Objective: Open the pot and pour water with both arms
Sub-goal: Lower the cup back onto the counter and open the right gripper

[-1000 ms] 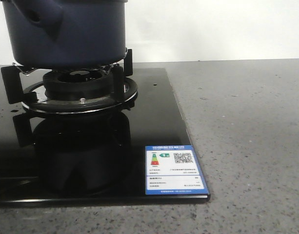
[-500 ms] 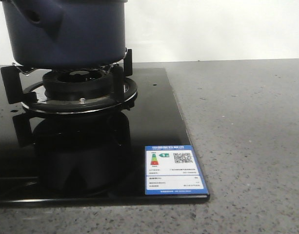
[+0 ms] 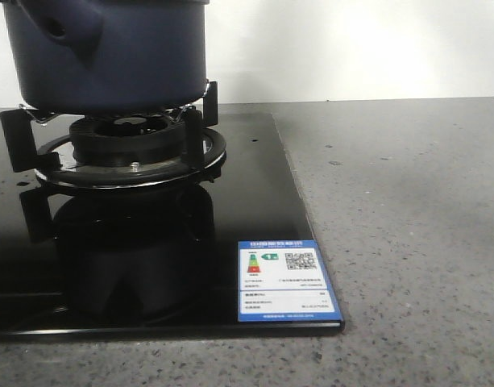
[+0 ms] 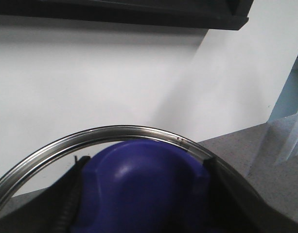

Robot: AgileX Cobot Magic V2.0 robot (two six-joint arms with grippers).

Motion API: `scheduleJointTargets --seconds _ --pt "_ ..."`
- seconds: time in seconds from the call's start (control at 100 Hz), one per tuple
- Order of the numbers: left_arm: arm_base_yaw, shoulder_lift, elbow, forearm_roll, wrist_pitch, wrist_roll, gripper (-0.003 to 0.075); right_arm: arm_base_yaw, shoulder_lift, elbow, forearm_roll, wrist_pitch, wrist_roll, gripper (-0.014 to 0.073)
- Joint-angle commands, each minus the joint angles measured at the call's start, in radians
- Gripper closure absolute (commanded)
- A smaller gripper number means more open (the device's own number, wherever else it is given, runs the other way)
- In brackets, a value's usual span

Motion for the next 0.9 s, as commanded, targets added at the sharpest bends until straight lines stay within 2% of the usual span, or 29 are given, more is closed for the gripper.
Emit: scheduleJointTargets --seconds 0.0,0.07,0.14,0.29,0.38,0.71,0.89 --pt "0.004 -0.035 -0.033 -0.09 0.01 0.005 0.0404 -0.071 -0.092 0.088 -0.02 -0.129 0.12 0.0202" --pt "0.004 -0.035 -0.033 -0.091 0.015 0.005 0.0404 -0.142 -0.145 0.2 -0.022 -0.236 0.225 0.0202" --pt "0.004 -0.035 -0.033 -0.091 0.015 0.005 0.0404 -0.213 -0.173 0.281 -0.022 -0.338 0.269 0.0202" --pt "0.004 -0.035 -0.033 -0.091 0.015 0.005 0.0404 -0.34 -0.187 0.415 -0.022 -0.525 0.285 0.0202" --pt "0.004 -0.035 -0.033 -0.091 0.017 0.005 0.0404 -0.382 -0.181 0.448 -0.022 -0.577 0.285 0.0202" --pt "0.004 -0.035 -0.033 -0.091 0.017 0.005 0.0404 -0.406 -0.073 0.456 -0.113 -0.634 0.283 0.0202" --pt "0.004 -0.035 -0.033 -0.091 0.017 0.007 0.0404 -0.406 0.008 0.456 -0.113 -0.664 0.229 0.0202"
